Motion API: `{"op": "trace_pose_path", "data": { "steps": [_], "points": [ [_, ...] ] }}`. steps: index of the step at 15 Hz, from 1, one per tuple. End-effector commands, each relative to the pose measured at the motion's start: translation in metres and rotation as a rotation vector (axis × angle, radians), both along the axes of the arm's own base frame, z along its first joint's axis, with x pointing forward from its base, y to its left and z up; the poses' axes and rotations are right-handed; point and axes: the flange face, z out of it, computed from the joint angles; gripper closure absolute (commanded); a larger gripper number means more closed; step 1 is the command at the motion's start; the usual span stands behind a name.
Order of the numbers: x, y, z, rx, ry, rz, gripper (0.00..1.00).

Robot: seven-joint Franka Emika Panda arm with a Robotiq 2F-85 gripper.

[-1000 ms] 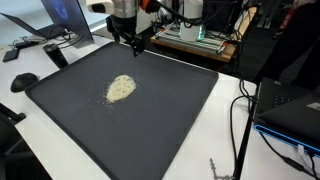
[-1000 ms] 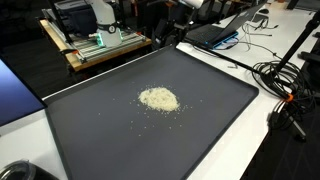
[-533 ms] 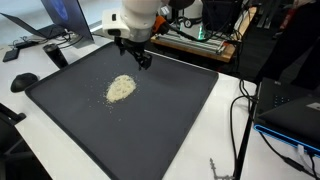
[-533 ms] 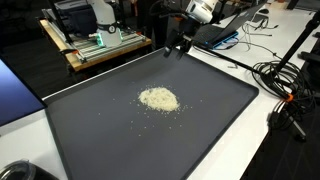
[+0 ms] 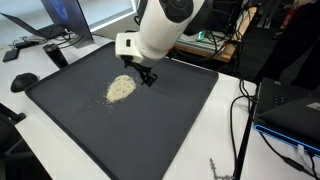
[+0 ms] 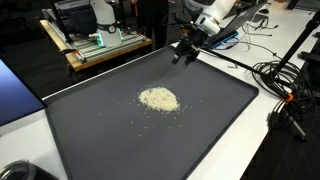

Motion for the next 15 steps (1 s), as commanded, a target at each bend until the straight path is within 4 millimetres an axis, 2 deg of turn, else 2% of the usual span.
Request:
{"op": "trace_pose_path", "data": {
  "steps": [1, 6, 10, 15],
  "points": [
    [0.019, 0.005, -0.018, -0.087, -0.008, -0.043, 0.00],
    [0.037, -0.003, -0.026, -0.092, 0.104, -0.070, 0.00],
    [0.058, -0.010, -0.018, -0.052, 0.154, -0.036, 0.00],
    [0.083, -0.029, 0.000, 0.075, 0.229, 0.024, 0.00]
  ]
}}
